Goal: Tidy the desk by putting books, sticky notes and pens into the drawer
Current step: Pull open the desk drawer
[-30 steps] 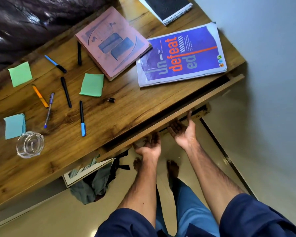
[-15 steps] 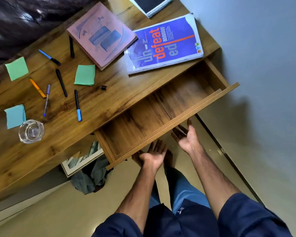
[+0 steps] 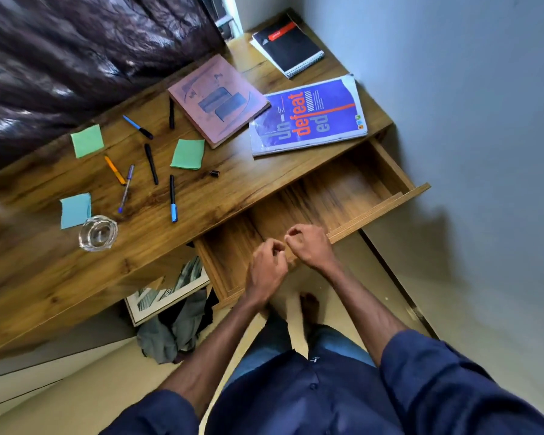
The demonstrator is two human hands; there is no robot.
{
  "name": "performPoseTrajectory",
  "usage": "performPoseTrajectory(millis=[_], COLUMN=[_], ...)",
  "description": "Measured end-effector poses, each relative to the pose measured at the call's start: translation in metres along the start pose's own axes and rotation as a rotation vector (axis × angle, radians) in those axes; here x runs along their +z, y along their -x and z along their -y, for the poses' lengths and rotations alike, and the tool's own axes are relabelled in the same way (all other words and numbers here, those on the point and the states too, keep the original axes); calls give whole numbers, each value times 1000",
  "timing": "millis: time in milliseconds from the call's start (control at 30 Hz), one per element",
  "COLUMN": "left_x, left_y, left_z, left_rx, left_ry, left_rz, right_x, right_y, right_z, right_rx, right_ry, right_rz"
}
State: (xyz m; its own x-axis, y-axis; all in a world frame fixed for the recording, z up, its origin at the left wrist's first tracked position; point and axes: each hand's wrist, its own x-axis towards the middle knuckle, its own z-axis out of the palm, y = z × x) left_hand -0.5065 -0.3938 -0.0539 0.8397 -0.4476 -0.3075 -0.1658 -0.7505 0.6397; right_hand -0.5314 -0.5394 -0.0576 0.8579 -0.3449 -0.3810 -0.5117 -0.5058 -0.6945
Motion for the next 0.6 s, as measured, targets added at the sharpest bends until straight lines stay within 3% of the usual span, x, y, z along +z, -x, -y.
performPoseTrajectory(millis=[67, 133, 233, 367, 600], left_x=[-5, -5, 0, 5, 8], left_y=[-12, -12, 5, 26, 61], left_z=[11, 22, 39, 48, 62], left_rx=[-50, -165, -226, -166, -42], left_ry=[-146, -229, -175, -152, -83], left_rz=[92, 290, 430, 448, 682], right_x=[7, 14, 18, 16, 27], right_y=[-3, 4, 12, 31, 89], right_z=[-8, -18, -24, -29, -42], right_rx=[33, 27, 29, 101, 252], right_ry=[364, 556, 560, 525, 503], right_rz=[167, 216, 191, 231, 141])
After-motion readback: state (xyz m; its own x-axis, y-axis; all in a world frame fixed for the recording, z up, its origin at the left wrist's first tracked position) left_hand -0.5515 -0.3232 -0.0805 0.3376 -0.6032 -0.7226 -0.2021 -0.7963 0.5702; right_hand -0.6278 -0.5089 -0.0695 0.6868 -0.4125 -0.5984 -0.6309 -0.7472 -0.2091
